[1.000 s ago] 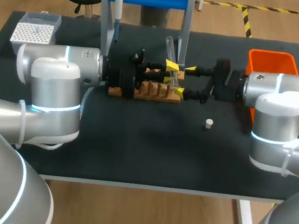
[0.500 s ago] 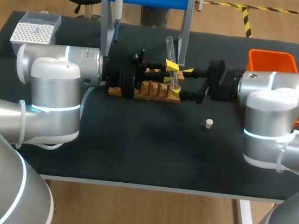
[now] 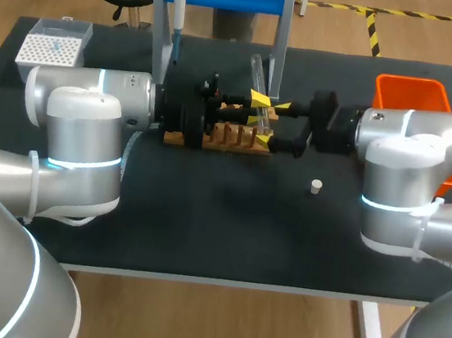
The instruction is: Invert the test tube, pick up the pipette, mount the tip to pipette, aspirate from beaker and dispense into the tube, eject the tip, return the pipette, and cap with the stopper.
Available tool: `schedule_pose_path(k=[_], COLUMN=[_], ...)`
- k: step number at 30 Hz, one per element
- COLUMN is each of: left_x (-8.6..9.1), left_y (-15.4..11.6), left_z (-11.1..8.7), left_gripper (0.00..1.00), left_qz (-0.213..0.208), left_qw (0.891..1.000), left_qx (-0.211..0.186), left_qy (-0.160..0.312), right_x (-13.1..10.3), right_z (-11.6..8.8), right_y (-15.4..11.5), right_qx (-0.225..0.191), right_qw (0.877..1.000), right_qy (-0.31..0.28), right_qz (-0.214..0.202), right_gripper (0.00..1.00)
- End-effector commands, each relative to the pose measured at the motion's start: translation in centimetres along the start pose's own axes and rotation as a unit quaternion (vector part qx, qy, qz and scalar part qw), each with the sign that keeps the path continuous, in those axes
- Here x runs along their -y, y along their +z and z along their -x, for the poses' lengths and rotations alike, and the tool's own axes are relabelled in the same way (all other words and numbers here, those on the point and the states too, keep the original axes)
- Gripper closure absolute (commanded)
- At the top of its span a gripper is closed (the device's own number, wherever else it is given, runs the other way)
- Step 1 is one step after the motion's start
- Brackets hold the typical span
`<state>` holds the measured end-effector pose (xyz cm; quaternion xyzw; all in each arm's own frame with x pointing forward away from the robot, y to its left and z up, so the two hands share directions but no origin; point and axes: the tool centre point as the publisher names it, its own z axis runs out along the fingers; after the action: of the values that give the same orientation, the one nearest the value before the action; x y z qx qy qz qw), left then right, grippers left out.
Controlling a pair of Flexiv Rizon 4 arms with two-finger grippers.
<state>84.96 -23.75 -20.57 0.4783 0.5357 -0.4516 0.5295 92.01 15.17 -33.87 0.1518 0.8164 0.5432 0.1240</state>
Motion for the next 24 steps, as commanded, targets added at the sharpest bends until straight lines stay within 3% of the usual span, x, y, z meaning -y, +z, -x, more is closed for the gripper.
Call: schedule_pose_path(k=[1, 9, 14, 15, 19, 24], left_x=[0.0, 0.0, -0.8, -1.2, -1.7, -2.2], left_y=[0.1, 0.1, -0.6, -0.8, -1.3, -1.4], left_z=[0.0, 0.0, 1.2, 1.3, 2.2, 3.0], left_gripper=[1.0, 1.0, 1.0, 1.0, 1.0, 1.0], left_qz=[0.002, 0.002, -0.041, -0.037, -0.041, -0.031], left_qw=[1.0, 1.0, 0.99, 0.982, 0.958, 0.902], left_qx=[0.0, 0.0, 0.024, 0.019, 0.013, 0.019], left_qy=[0.001, 0.001, -0.134, -0.185, -0.285, -0.431], right_x=[0.2, 0.2, 0.2, 0.2, 0.2, 0.2], right_z=[-0.2, -0.2, -0.2, -0.2, -0.2, -0.2], right_y=[0.0, 0.0, 0.0, 0.0, 0.0, 0.0], right_qx=[0.003, 0.003, 0.003, 0.003, 0.003, 0.003], right_qw=[1.0, 1.0, 1.0, 1.0, 1.0, 1.0], right_qy=[0.0, 0.0, 0.0, 0.0, 0.0, 0.0], right_qz=[0.003, 0.003, 0.003, 0.003, 0.003, 0.003], right_gripper=[0.0, 0.0, 0.0, 0.0, 0.0, 0.0])
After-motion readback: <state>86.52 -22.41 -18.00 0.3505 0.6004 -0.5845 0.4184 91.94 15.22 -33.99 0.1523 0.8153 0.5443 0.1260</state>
